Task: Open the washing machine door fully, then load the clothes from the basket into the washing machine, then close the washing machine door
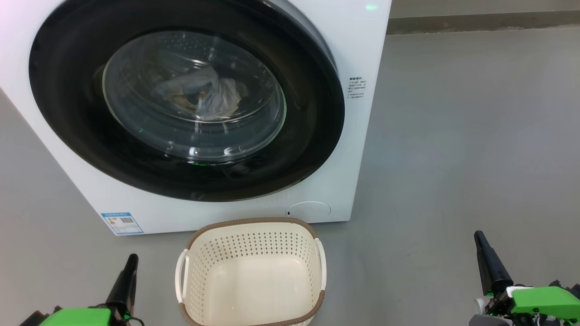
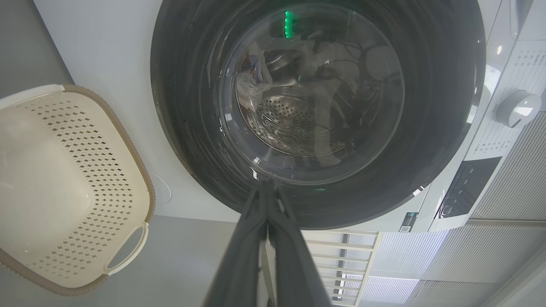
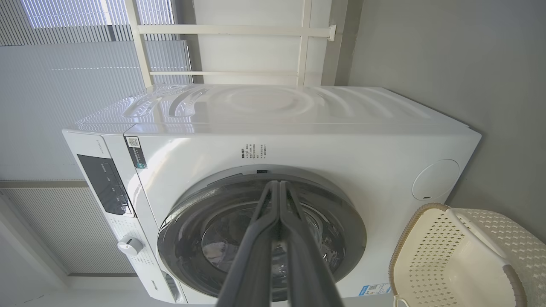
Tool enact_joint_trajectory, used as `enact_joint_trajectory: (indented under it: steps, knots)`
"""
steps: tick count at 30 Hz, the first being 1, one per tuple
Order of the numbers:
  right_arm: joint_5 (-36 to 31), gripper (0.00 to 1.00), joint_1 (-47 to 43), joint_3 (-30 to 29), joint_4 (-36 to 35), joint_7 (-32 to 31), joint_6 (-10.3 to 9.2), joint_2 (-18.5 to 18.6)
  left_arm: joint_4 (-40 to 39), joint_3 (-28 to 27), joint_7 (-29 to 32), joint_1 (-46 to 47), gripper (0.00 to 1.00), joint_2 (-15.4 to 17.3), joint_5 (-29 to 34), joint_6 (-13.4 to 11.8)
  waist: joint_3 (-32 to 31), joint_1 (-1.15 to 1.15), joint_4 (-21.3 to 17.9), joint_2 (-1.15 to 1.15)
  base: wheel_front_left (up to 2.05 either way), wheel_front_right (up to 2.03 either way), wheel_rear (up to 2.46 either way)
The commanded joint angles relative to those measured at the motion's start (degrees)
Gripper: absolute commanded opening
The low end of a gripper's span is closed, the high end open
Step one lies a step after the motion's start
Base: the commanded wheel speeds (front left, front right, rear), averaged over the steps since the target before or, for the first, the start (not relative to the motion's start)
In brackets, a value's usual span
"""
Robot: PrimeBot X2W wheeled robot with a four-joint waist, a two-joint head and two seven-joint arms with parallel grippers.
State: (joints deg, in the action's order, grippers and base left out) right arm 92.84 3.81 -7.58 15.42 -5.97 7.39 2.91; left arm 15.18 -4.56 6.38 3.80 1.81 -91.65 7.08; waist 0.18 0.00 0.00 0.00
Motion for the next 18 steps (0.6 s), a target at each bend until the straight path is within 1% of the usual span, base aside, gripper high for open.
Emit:
enact_joint_trajectory:
  steps: [1,18]
  knots:
    - [-0.5,0.0,2.4,1.2,-1.4,-0.4,0.1,0.1,-1.1,-2.0,0.1,2.4,0.0,1.1,-0.5,0.4,0.0,0.0,0.0,0.0,0.0,0.0,0.0]
    - [-0.6,0.0,2.4,1.2,-1.4,-0.4,0.1,0.1,-1.1,-2.0,0.1,2.4,0.0,1.1,-0.5,0.4,0.0,0.0,0.0,0.0,0.0,0.0,0.0]
